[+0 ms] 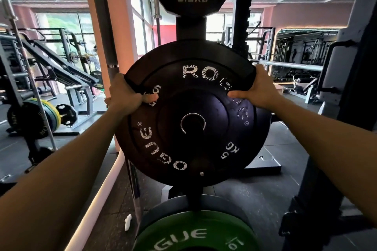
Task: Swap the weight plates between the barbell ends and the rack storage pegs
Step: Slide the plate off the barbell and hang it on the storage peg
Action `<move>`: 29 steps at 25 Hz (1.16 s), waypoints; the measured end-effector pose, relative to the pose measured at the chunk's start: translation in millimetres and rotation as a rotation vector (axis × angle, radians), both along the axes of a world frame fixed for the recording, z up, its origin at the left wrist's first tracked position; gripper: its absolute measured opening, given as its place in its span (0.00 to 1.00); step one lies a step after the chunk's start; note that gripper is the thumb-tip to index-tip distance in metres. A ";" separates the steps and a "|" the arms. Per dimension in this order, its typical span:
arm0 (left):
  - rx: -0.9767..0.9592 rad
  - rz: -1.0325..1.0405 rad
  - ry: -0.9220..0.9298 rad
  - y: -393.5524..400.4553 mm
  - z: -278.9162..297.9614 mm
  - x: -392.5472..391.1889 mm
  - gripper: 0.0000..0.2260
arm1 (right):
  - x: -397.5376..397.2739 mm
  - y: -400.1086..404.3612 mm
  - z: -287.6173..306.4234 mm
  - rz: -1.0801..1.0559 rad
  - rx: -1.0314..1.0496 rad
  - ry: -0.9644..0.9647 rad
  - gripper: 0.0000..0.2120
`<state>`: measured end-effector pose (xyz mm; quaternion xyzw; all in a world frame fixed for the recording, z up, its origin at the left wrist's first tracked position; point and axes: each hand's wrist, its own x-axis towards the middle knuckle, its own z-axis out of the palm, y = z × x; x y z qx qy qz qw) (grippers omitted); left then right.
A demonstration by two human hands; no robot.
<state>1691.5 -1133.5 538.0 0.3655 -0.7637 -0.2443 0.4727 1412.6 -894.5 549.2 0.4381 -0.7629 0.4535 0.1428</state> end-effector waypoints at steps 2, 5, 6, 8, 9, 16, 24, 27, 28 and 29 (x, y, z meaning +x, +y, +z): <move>-0.048 0.080 -0.105 30.7 -0.3 5.5 0.51 | 8.8 5.9 -1.9 -0.072 0.100 0.050 0.52; -0.184 0.116 -0.257 66.4 1.2 13.8 0.49 | 21.0 29.9 0.4 -0.069 0.220 0.053 0.53; -0.207 0.075 -0.282 76.2 3.4 17.8 0.47 | 25.4 41.4 1.8 -0.056 0.255 0.076 0.52; -0.194 -0.028 -0.359 91.6 14.8 24.1 0.44 | 32.5 65.9 11.0 -0.071 0.337 0.135 0.49; -0.175 -0.063 -0.402 98.8 20.8 25.8 0.43 | 37.0 77.8 17.0 -0.091 0.383 0.152 0.48; -0.269 -0.334 -0.475 193.6 47.6 -17.9 0.42 | 53.6 212.6 60.6 -0.392 0.525 0.185 0.48; -0.320 -0.644 -0.470 338.4 67.8 -103.8 0.45 | 53.2 392.5 84.1 -0.654 0.588 0.134 0.49; -0.342 -0.749 -0.428 406.0 76.5 -131.6 0.42 | 50.1 466.0 87.7 -0.733 0.588 0.074 0.51; -0.352 -0.780 -0.410 432.9 79.5 -141.4 0.41 | 50.2 494.8 88.4 -0.752 0.591 0.044 0.52; -0.352 -0.808 -0.392 457.4 82.1 -149.9 0.40 | 50.0 520.7 87.7 -0.764 0.597 0.011 0.52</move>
